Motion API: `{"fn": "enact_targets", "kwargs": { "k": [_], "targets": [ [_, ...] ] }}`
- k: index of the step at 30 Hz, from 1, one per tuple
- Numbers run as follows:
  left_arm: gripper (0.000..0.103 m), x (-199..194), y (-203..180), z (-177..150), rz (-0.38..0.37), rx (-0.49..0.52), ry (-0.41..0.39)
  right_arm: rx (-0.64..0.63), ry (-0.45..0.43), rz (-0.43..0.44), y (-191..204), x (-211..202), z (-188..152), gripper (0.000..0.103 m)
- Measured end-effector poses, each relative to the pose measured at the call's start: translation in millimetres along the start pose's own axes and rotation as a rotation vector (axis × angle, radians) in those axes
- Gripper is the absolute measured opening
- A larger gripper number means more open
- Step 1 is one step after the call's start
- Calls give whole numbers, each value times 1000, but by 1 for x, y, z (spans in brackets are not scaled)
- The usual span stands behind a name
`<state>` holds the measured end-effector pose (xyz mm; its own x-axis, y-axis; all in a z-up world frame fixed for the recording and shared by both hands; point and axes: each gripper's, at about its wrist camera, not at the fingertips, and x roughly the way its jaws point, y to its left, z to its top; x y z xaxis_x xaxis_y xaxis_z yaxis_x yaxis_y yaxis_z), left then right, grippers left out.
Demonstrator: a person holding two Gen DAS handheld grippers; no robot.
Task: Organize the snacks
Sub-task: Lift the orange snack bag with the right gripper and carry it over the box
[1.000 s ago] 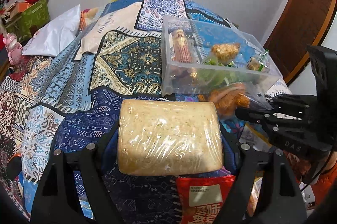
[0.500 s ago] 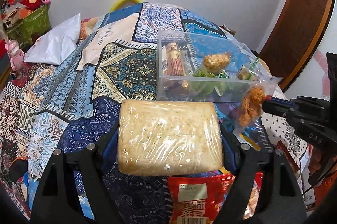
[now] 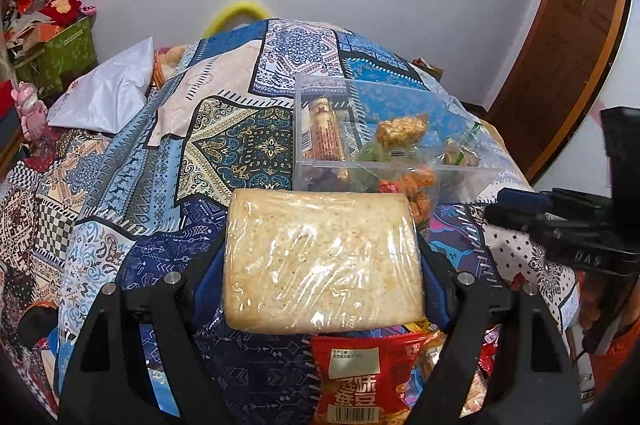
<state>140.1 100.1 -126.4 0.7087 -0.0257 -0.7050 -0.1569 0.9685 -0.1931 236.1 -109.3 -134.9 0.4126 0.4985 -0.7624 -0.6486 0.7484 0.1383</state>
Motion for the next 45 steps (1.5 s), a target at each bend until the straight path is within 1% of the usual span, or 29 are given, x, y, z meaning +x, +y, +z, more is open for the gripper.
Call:
{"fn": "enact_targets", "kwargs": {
  "k": [1, 2, 6, 10, 12, 15, 16, 17, 18, 19, 21, 27, 32, 37, 42, 45],
  "targets": [
    [80, 0, 1, -1, 0, -1, 0, 2, -1, 6, 2, 4, 0, 57],
    [80, 0, 2, -1, 3, -2, 0, -2, 0, 13, 4, 5, 0, 62],
    [80, 2, 11, -4, 15, -13, 4, -16, 44, 45, 17, 26, 9, 62],
    [80, 4, 25, -7, 21, -36, 9, -25, 93, 52, 29, 53, 17, 62],
    [80, 6, 31, -8, 22, -44, 14, -29, 114, 32, 34, 67, 20, 62],
    [80, 10, 38, -10, 23, -54, 21, -30, 119, -3, 36, 77, 21, 62],
    [80, 11, 39, -10, 23, -56, 23, -16, 117, 0, 34, 79, 20, 61],
    [80, 11, 40, -10, 21, -58, 24, -5, 117, 3, 32, 79, 20, 51],
    [80, 12, 41, -10, 20, -60, 25, 0, 125, 19, 30, 80, 21, 45],
    [80, 14, 41, -10, 19, -61, 26, 15, 123, 41, 27, 79, 19, 44],
    [80, 15, 38, -7, 15, -59, 22, 19, 114, 54, 26, 75, 19, 43],
    [80, 15, 22, 9, 0, -37, -8, -22, 52, 64, 25, 41, 18, 42],
    [80, 12, 1, 31, -18, -9, -53, -21, -42, 66, 16, 5, 31, 42],
    [80, 14, -20, 58, -32, 20, -99, 7, -142, 20, -3, -22, 50, 42],
    [80, 21, -36, 82, -33, 37, -128, 38, -202, -30, -25, -34, 64, 42],
    [80, 29, -43, 95, -36, 46, -132, 59, -228, -55, -37, -36, 72, 42]
  ]
}}
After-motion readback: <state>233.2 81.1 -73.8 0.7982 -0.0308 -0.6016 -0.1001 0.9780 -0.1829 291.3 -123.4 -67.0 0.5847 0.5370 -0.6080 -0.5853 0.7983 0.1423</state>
